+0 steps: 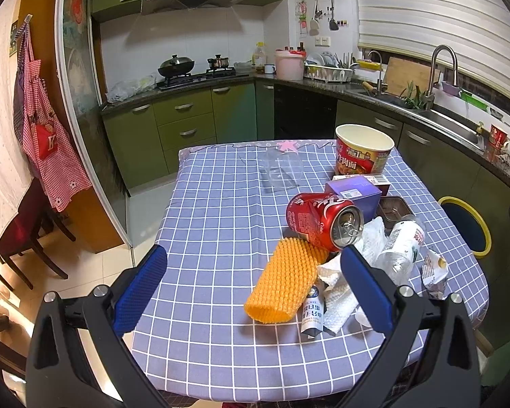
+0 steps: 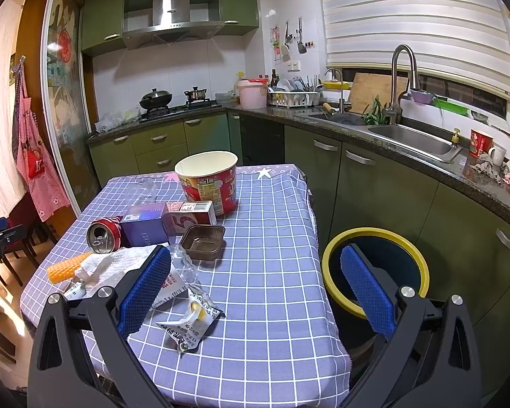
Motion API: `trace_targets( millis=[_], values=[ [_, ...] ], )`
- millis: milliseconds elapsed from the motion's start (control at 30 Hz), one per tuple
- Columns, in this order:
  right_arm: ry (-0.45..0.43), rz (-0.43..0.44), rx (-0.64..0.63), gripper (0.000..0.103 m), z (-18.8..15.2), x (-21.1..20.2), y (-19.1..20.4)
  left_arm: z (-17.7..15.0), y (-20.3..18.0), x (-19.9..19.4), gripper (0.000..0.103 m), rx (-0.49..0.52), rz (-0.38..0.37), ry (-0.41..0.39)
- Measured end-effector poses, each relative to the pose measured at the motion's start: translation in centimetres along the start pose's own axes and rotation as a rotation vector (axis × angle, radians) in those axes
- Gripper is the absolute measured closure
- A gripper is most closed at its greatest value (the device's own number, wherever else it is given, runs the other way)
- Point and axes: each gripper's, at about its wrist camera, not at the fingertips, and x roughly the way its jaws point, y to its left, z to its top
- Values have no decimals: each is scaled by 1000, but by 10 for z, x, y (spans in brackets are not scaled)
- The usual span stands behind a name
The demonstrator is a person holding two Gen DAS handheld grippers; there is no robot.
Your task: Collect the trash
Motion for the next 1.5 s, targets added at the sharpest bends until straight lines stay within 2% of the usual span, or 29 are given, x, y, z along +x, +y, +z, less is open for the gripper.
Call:
trace_targets(
  millis=[1500],
  values=[
    [2, 2, 3, 4, -1, 1, 0, 0, 4, 1, 6, 1, 3, 3]
  ],
)
